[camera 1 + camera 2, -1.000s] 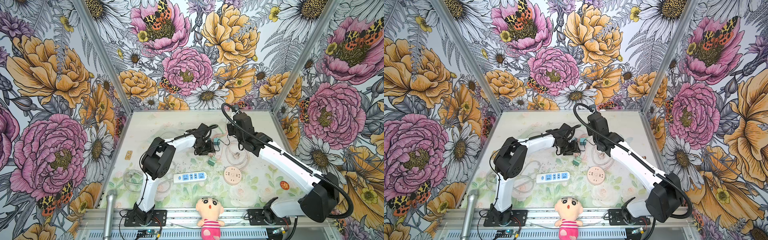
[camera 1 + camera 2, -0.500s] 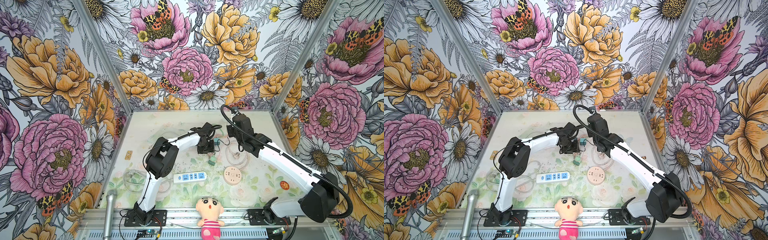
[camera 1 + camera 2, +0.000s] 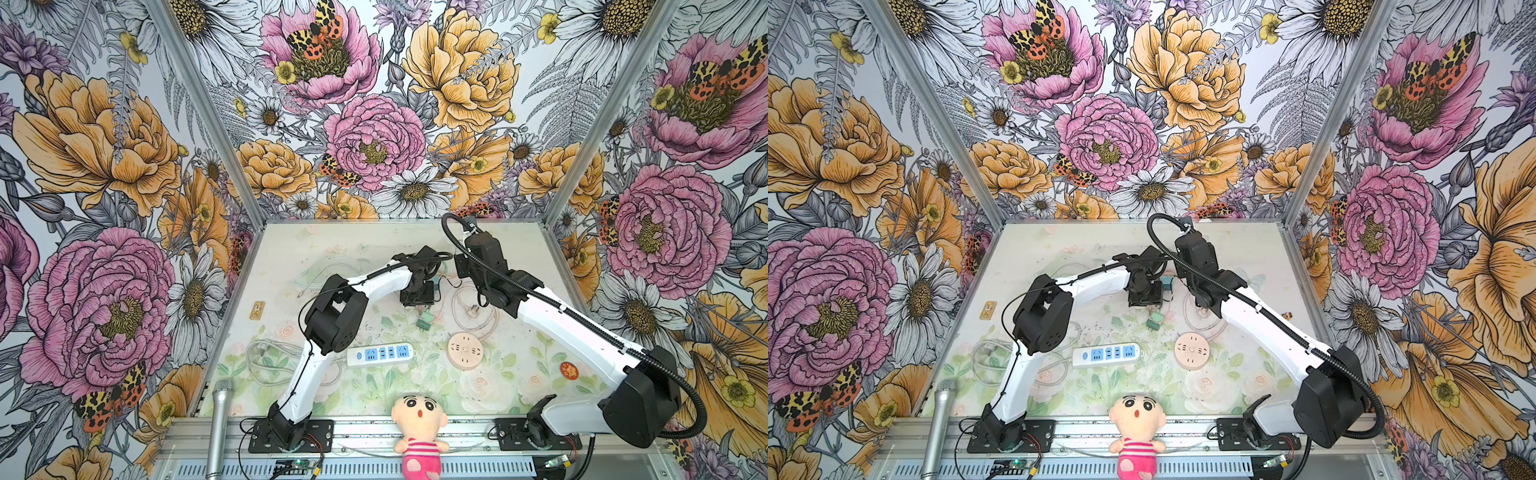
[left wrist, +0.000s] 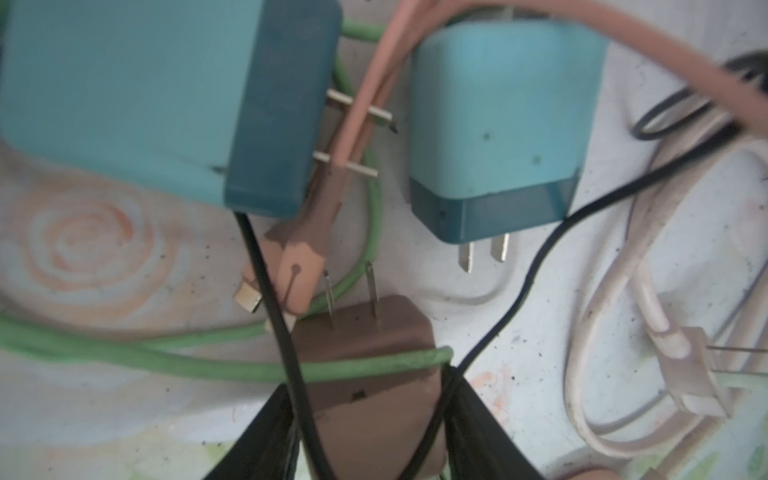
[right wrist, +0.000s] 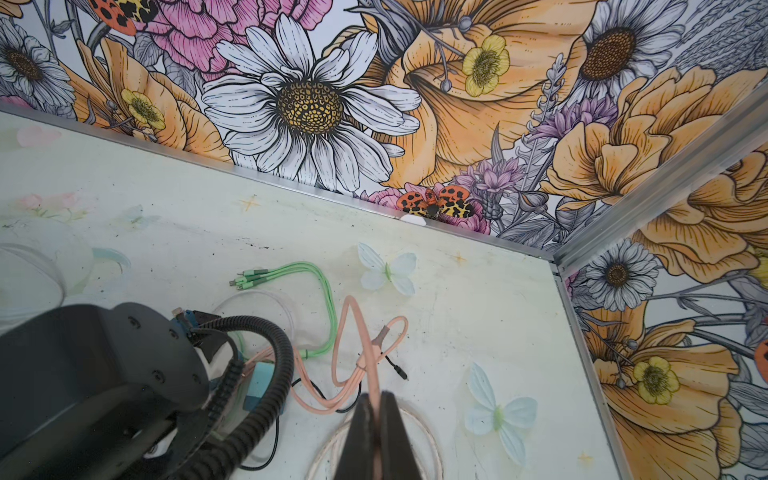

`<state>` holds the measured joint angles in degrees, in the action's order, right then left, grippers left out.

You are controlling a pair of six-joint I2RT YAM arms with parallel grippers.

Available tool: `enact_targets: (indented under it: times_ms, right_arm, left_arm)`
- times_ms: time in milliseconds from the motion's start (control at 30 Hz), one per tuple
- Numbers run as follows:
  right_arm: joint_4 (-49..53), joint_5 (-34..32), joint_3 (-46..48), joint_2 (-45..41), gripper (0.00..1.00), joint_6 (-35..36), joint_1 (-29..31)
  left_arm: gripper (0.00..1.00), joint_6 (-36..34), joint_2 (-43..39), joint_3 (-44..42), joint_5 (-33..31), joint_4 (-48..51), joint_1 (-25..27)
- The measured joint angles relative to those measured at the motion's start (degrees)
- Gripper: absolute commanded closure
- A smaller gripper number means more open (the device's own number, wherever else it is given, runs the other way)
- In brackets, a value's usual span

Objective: Insert the plug
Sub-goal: 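Close the left gripper on the pink charger and lift it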

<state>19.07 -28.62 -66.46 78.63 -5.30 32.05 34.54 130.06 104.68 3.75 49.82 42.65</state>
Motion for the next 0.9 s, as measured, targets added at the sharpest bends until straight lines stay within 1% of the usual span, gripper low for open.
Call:
enact_targets:
  times_ms: [167, 267, 467, 600, 733, 900]
  right_arm:
    - [0.02, -0.04, 0.33, -0.48, 1.00, 0.02, 0.00]
    - [-0.02, -0.04, 0.35, -0.66, 1.00, 0.00, 0.00]
    - [0.00, 0.85, 0.33, -0.94, 1.00, 0.00, 0.09]
    - [0.07, 1.31, -0.50, -0.85, 1.00, 0.22, 1.51]
    - [0.02, 1.44, -3.91, 0.42, 1.00, 0.72, 3.76]
    - [-0.20, 1.25, -9.11, 3.39, 1.00, 1.84, 5.99]
  left_arm:
    - [0.50, -0.15, 0.13, 0.15, -2.67, 1.03, 0.57]
    - [0.54, -0.50, -0.20, -0.28, -2.73, 1.05, 0.48]
    - [0.55, -1.97, -3.13, -2.64, -2.47, 2.62, -0.66]
    - [0.55, -2.54, -8.02, -3.96, -1.53, 2.91, -2.23]
    - [0.55, -3.28, -13.99, -5.49, -0.70, 2.69, -3.67]
    - [0.55, -4.17, -19.76, -10.47, 0.11, 2.62, -5.42]
